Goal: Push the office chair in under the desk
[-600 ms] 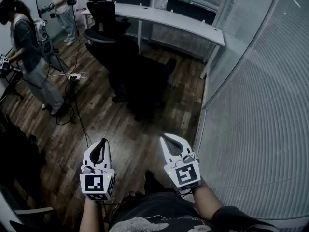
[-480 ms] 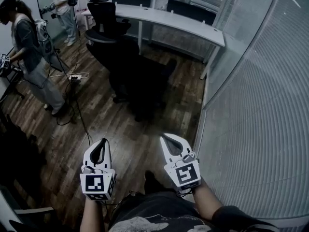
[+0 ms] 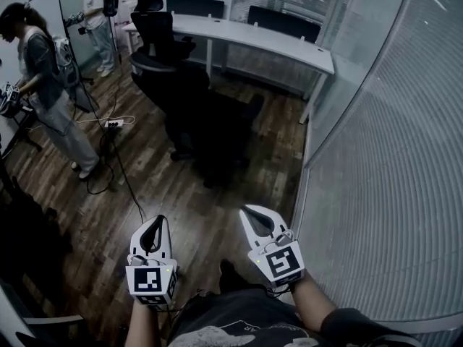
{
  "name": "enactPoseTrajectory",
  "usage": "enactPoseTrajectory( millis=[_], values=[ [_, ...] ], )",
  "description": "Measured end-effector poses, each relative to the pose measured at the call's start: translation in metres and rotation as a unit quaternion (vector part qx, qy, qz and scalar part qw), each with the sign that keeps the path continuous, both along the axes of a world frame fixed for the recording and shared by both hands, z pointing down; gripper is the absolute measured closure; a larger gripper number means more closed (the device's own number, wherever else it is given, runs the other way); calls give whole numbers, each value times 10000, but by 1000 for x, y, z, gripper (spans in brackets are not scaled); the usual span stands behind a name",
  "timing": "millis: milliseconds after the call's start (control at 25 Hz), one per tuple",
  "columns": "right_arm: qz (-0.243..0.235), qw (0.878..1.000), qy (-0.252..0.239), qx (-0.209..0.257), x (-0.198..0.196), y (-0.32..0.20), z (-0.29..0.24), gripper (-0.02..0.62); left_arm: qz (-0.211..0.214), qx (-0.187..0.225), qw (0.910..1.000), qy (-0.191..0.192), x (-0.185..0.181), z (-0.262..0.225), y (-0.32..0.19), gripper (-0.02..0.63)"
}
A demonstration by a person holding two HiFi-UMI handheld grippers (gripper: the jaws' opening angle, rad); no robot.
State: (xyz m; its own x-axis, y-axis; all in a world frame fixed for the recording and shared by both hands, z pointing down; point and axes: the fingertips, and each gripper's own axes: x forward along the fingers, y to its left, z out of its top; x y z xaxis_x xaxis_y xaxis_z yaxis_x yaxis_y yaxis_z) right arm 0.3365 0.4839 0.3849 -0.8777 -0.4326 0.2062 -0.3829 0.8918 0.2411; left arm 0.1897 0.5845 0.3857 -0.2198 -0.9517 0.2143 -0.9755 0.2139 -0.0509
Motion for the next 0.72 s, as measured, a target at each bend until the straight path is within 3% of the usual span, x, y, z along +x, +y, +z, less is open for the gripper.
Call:
enactPoseTrajectory(
  millis=[240,400,560,720],
  values=[
    [73,9998,165,82,-3,8,3,572,165,136,9998,-9,0,-7,14,588],
    [100,9994,167,270,-11,17,8,572,363,195,9987,-299,-2,-4,21,588],
    [47,9988,121,471,-22,12,9,571,297,141,9985,-433,-11,-5,15,588],
    [496,9959,-101,748,-39,-21,-1,571,194,144,9989,-399,-32,0,4,588]
  ],
)
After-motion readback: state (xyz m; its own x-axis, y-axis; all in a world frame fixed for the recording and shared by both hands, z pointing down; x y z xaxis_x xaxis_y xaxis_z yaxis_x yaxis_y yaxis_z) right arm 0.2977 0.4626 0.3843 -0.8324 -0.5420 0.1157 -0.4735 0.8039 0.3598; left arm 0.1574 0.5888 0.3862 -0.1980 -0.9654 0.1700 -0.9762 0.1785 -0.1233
